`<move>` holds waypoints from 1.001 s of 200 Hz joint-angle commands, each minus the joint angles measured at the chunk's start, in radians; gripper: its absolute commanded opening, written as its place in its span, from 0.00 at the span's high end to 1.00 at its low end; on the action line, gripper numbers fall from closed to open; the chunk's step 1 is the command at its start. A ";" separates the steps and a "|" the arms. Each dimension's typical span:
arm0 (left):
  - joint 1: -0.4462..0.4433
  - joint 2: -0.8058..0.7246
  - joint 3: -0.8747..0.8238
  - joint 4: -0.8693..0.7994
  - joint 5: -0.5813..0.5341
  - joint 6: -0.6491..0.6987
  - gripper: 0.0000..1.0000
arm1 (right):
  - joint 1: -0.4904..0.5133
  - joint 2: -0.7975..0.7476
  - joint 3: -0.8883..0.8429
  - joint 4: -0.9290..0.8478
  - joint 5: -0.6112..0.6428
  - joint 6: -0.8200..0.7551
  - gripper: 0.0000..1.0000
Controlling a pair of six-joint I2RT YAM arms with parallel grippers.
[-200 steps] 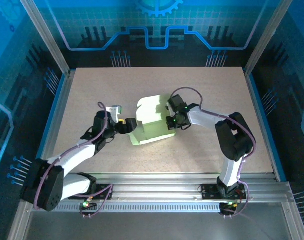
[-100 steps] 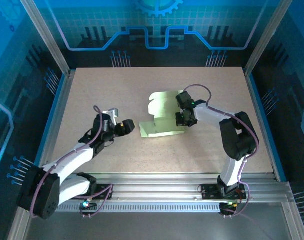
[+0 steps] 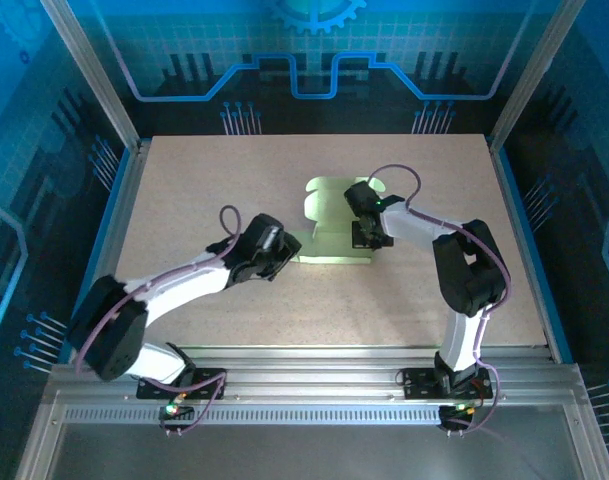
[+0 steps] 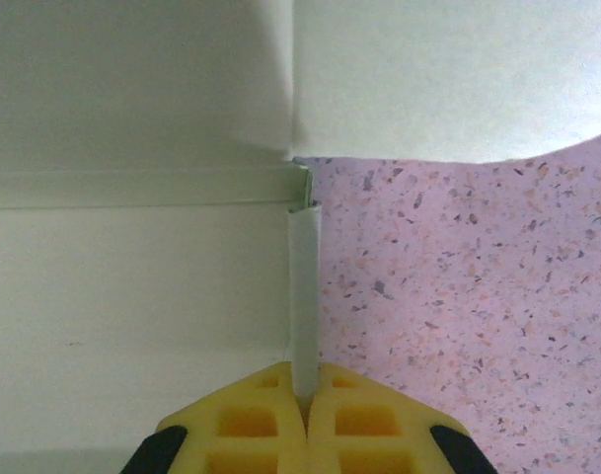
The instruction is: Fold the paper box
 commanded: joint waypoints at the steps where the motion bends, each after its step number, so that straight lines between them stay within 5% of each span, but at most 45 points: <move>1: -0.007 0.102 0.069 0.015 0.077 -0.124 0.41 | 0.018 0.016 0.010 -0.021 0.013 0.027 1.00; 138: 0.013 0.348 0.264 -0.084 0.129 -0.108 0.58 | 0.021 -0.017 -0.035 0.002 -0.018 0.006 1.00; 200: 0.012 0.424 0.349 -0.043 0.174 0.129 0.57 | 0.021 -0.013 -0.049 0.015 -0.039 -0.011 1.00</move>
